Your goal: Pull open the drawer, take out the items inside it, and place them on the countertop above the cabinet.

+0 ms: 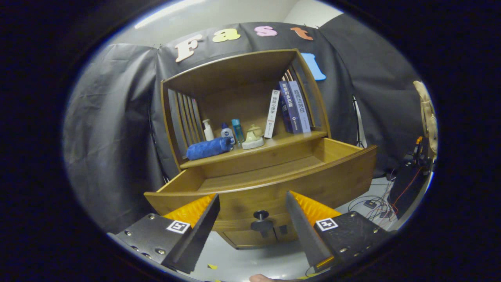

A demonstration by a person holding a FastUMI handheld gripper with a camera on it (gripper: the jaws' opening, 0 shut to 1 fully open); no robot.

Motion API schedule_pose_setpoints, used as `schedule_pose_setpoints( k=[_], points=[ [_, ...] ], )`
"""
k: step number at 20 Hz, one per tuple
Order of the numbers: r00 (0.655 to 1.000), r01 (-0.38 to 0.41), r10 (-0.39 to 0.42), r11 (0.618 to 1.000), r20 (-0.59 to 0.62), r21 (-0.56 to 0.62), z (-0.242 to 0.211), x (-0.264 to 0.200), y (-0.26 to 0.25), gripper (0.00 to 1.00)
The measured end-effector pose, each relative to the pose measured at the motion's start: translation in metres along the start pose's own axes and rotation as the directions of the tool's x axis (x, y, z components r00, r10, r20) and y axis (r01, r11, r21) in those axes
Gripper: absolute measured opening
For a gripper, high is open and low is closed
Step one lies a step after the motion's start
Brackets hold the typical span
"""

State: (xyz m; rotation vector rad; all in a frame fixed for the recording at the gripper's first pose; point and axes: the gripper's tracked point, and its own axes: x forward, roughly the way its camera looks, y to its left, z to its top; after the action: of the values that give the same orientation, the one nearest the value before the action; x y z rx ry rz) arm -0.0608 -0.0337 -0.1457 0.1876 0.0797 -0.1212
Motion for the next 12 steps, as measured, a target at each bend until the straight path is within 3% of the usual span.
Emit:
schedule_pose_setpoints(
  k=[3, 7, 9, 12],
  points=[
    [1.0, -0.001, 0.001, 0.998, -0.001, 0.066, 0.013, 0.004, -0.012, 1.0],
    [0.996, 0.088, -0.086, 0.989, -0.024, 0.117, 0.009, 0.006, -0.041, 0.99],
    [0.994, 0.106, -0.103, 0.988, -0.035, 0.109, -0.001, 0.002, -0.042, 0.99],
    [0.997, 0.066, -0.066, 0.998, -0.043, 0.008, -0.009, 0.001, -0.024, 0.99]
  ],
)
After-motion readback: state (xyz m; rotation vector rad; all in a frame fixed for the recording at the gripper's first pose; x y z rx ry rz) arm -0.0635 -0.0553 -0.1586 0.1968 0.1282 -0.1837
